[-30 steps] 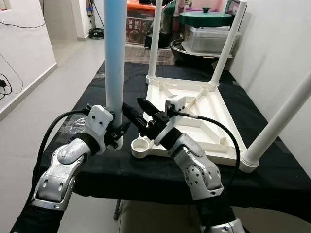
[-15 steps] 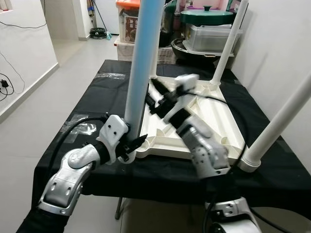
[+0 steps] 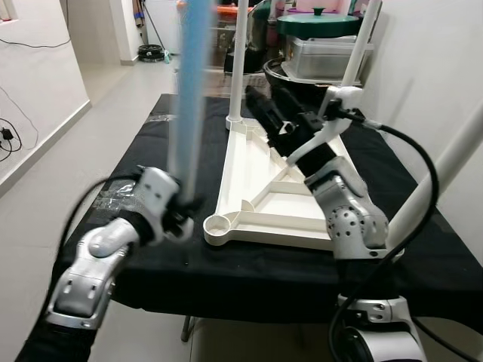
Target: Building children table
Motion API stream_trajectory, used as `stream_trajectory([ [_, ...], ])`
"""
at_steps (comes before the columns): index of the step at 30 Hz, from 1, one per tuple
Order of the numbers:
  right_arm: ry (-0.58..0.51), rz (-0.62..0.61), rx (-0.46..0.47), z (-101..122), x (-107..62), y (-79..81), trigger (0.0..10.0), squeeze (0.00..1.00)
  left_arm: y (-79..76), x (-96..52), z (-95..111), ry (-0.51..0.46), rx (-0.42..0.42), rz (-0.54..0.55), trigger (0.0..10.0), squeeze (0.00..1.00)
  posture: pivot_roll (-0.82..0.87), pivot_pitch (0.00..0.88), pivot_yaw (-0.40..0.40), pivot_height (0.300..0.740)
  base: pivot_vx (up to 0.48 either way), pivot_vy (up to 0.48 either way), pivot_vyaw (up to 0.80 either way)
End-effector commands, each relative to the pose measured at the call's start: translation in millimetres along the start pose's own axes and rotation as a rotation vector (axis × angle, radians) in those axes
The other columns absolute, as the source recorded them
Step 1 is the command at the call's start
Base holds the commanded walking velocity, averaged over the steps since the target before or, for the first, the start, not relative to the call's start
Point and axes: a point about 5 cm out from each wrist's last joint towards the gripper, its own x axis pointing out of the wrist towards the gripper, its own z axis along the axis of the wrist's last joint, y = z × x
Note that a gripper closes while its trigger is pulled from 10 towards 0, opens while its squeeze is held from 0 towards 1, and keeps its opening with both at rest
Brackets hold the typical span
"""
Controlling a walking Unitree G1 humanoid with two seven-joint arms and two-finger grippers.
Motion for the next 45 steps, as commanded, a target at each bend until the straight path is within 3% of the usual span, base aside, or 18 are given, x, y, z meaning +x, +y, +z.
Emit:
stream_trajectory([
  [1,0.033,0.024,-0.001,-4.4,-4.4,1.4,10.0,0.00,10.2,-3.2,6.9,-0.028,0.027,0.042,10.0,0.00,0.06,0.000,-0.044,0.740,0.000,0.000,0.00],
  [5,0.066,0.050,-0.013,-9.5,-10.2,2.7,10.0,0.00,23.5,-10.4,11.5,-0.036,0.046,0.085,10.0,0.00,0.06,0.000,-0.046,0.740,0.000,0.000,0.00],
  [7,0.082,0.128,-0.008,-11.3,-11.7,13.6,10.0,0.00,38.2,-17.7,10.6,-0.016,0.062,0.123,10.0,0.00,0.06,0.000,-0.043,0.740,0.000,0.000,0.00],
  [10,0.085,0.213,0.005,-11.4,-10.7,27.2,10.0,0.00,43.7,-19.7,7.9,0.003,0.075,0.130,10.0,0.00,0.06,0.000,-0.042,0.740,0.000,0.000,0.00],
  [15,0.098,0.363,-0.009,-13.5,-10.6,50.3,10.0,0.00,41.9,-15.8,5.2,0.016,0.079,0.110,10.0,0.00,0.06,0.000,-0.040,0.740,0.000,0.000,0.00],
  [17,0.122,0.502,-0.035,-19.0,-12.3,71.2,10.0,0.00,37.9,-8.1,4.4,0.015,0.072,0.081,10.0,0.00,0.06,0.000,-0.037,0.740,0.000,0.000,0.00],
  [23,0.141,0.592,-0.068,-27.0,-5.7,92.6,10.0,0.00,24.4,5.6,1.5,0.026,0.070,-0.011,10.0,0.00,0.05,0.000,-0.033,0.740,0.000,0.000,0.00],
  [34,0.222,0.456,-0.143,-43.4,4.8,84.0,10.0,0.00,8.2,14.0,2.8,0.009,0.085,-0.066,10.0,0.00,0.04,0.000,-0.034,0.740,0.000,0.000,0.00],
  [45,0.235,0.400,-0.137,-44.7,8.2,77.0,10.0,0.00,1.6,12.3,-2.0,0.010,0.067,-0.079,10.0,0.00,0.04,0.000,-0.040,0.740,0.000,0.000,0.00],
])
